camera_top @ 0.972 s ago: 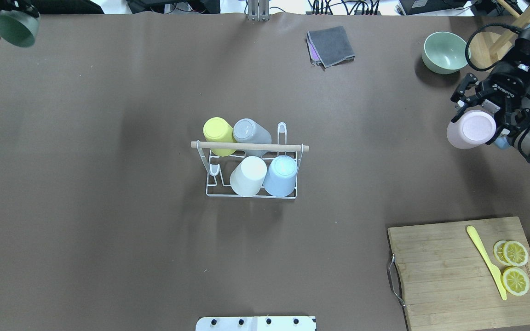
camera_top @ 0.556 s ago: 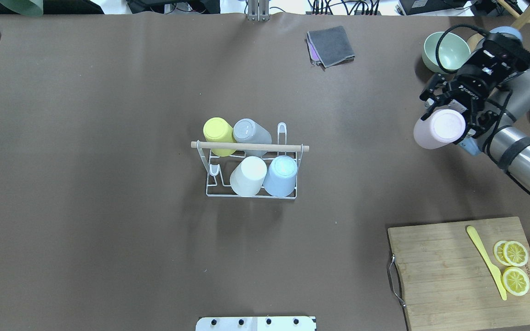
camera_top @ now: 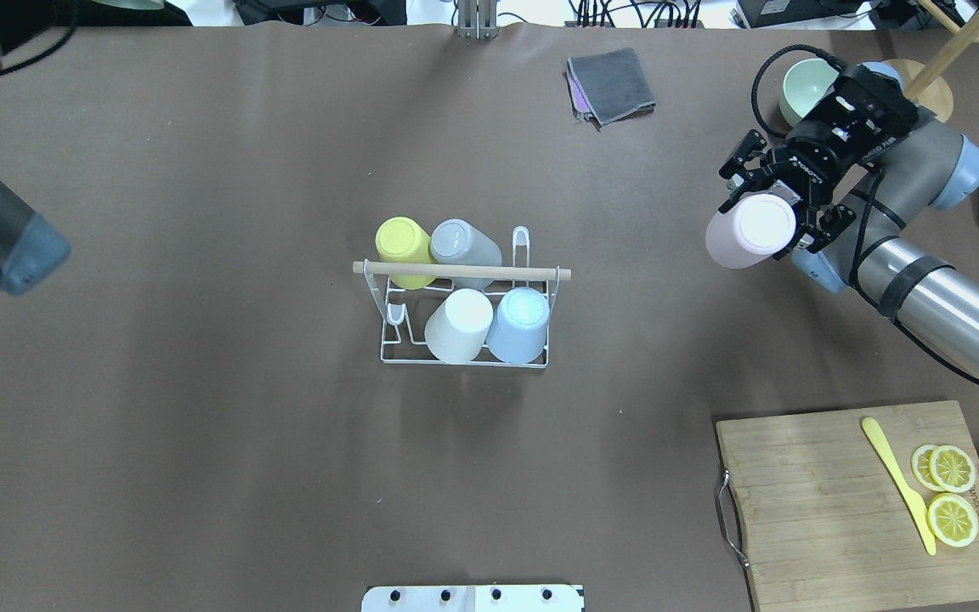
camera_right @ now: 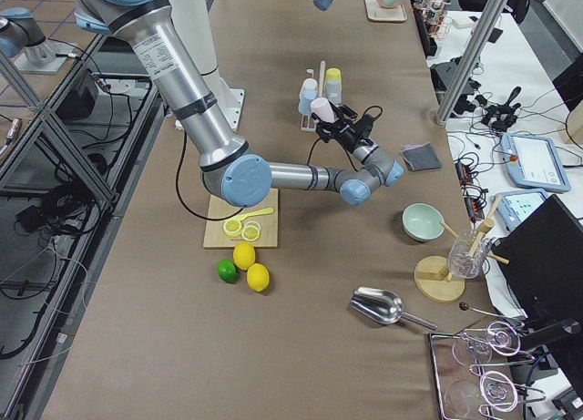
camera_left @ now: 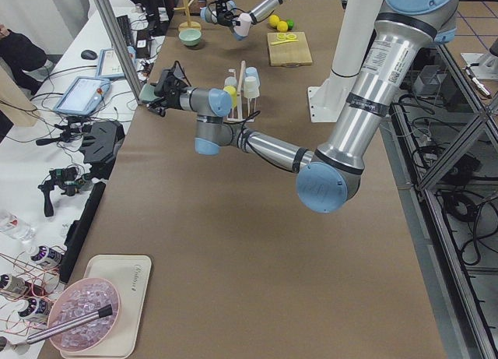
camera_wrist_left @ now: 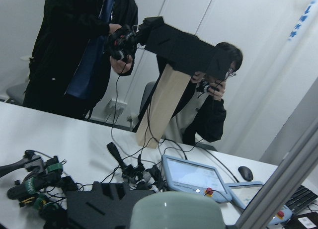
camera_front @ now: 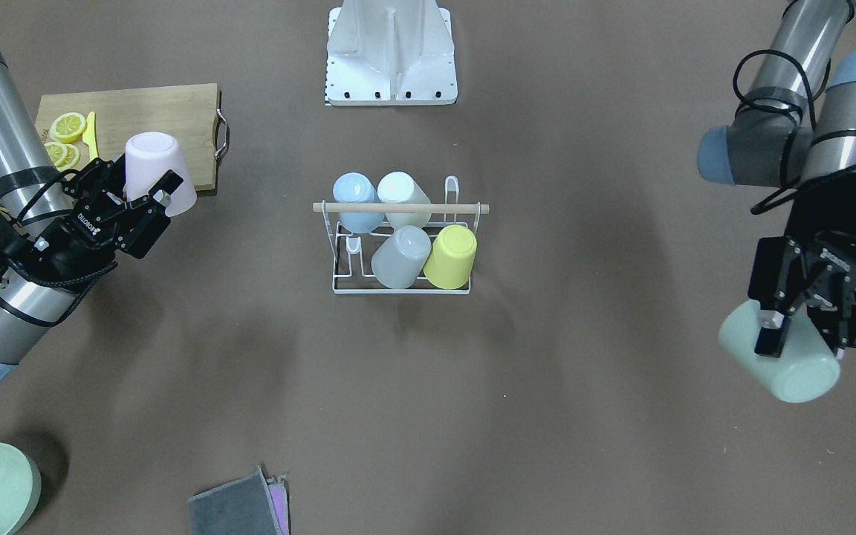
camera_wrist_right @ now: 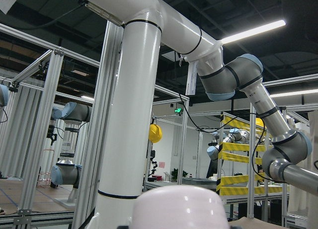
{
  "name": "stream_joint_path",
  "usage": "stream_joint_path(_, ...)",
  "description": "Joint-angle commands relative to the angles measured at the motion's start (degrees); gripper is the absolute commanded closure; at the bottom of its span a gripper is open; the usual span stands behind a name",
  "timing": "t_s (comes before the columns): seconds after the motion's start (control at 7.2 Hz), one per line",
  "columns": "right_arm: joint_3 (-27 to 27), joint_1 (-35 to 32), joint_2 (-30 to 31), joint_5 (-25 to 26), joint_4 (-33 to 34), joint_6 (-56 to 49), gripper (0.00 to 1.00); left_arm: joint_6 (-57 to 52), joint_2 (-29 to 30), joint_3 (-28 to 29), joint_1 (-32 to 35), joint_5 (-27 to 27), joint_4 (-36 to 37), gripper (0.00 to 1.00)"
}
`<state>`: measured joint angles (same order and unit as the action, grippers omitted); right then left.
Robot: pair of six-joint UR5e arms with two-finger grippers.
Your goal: Place cup on cup holder
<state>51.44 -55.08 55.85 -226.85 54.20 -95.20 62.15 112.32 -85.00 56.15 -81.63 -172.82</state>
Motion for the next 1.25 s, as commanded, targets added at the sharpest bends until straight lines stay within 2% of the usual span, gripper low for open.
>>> stream_joint_path(0.0, -0.1, 0.1, -2.3, 2.4, 6.8, -3.0, 0.66, -7.1, -0.4, -6.4, -10.4, 14.0, -1.5, 1.00)
stream_joint_path(0.28, -0.1, 0.1, -4.6, 4.2, 12.1, -4.4, 0.66, -14.3, -0.8, -10.0, -20.5, 24.8, -4.3, 1.00)
stream_joint_path(0.56, 0.0, 1.0, -6.4, 4.3, 17.6, -7.4, 0.66, -21.1, -0.6, -9.5, -32.4, 37.7, -5.6, 1.00)
stream_joint_path(0.83, 0.0, 2.3, -7.9, 4.5, 20.8, -9.3, 0.65, -22.0, -0.7, -9.6, -40.2, 45.6, -5.6, 1.00)
stream_joint_path(0.97, 0.0, 2.6, -8.6, 4.5, 22.8, -11.0, 0.65, -23.9, -0.1, -9.7, -43.1, 48.5, -5.6, 1.00)
stream_joint_path(1.11, -0.2, 2.8, -9.2, 4.5, 23.1, -11.2, 0.65, -25.0, 1.3, -9.7, -44.9, 49.0, -5.6, 1.00)
